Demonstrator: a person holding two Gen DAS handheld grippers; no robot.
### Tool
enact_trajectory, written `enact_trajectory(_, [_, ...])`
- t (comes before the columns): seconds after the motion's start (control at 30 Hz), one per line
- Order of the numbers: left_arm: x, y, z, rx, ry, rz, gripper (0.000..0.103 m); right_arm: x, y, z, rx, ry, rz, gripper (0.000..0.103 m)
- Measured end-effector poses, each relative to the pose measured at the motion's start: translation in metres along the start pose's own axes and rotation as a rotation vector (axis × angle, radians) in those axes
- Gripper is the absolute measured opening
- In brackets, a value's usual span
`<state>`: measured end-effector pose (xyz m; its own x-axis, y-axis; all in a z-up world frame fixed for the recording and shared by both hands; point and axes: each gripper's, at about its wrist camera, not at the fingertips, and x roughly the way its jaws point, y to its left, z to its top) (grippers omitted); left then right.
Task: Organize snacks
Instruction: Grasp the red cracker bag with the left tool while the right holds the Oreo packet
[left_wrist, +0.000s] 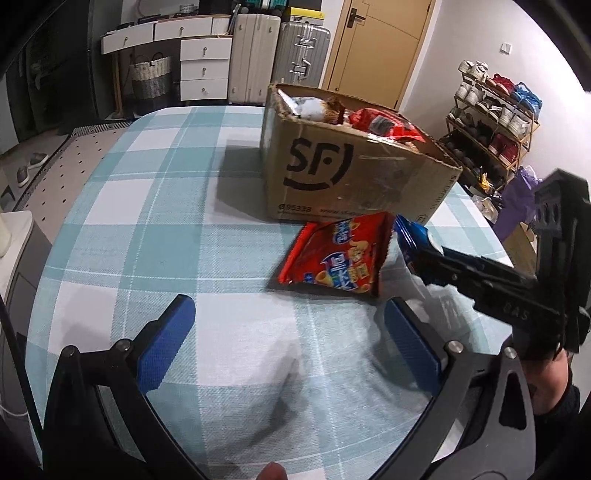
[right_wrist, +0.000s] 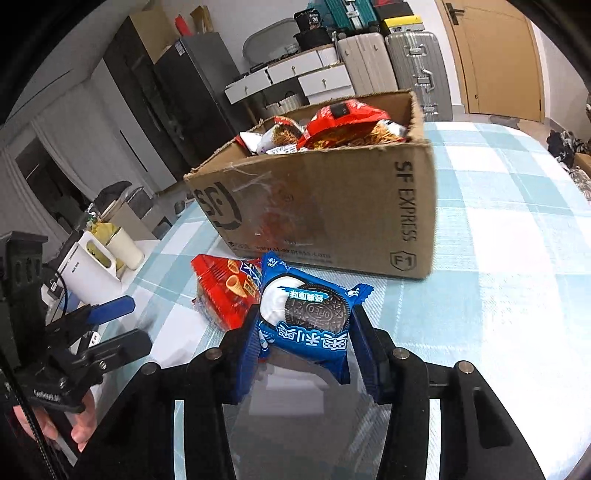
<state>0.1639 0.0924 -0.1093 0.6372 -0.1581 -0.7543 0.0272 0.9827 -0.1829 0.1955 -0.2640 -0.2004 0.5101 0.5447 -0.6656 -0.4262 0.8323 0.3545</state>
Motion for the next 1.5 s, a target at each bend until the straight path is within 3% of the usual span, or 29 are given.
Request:
enact_trajectory(0.73, [0.036,-0.041,0.03,0.04,0.034,-0.004,0.102,-0.068,-0.029,-0.046,0.077,-0.059,-0.028,0.047])
enact_trajectory(0.9, [0.051,-0.05,0.037,0.063,0.026,0.04,0.102,-0.072,-0.031,-0.048,0.085,-0.064,-0.035,0.047])
enact_trajectory(1.17, [0.068,-0.041,0.039,0.023,0.038,0.039,0.101,-0.075,-0.028,-0.043,0.072,-0.072,-0.027,0.047])
enact_trajectory(1.47, [0.075,-0.026,0.036,0.009,0.05,0.008,0.071,-0.079,-0.027,-0.042,0.073,-0.077,-0.029,0.047])
enact_trajectory(1.5, [0.076,-0.025,0.035,0.015,0.047,0.005,0.058,-0.08,-0.026,-0.042,0.072,-0.078,-0.03,0.047])
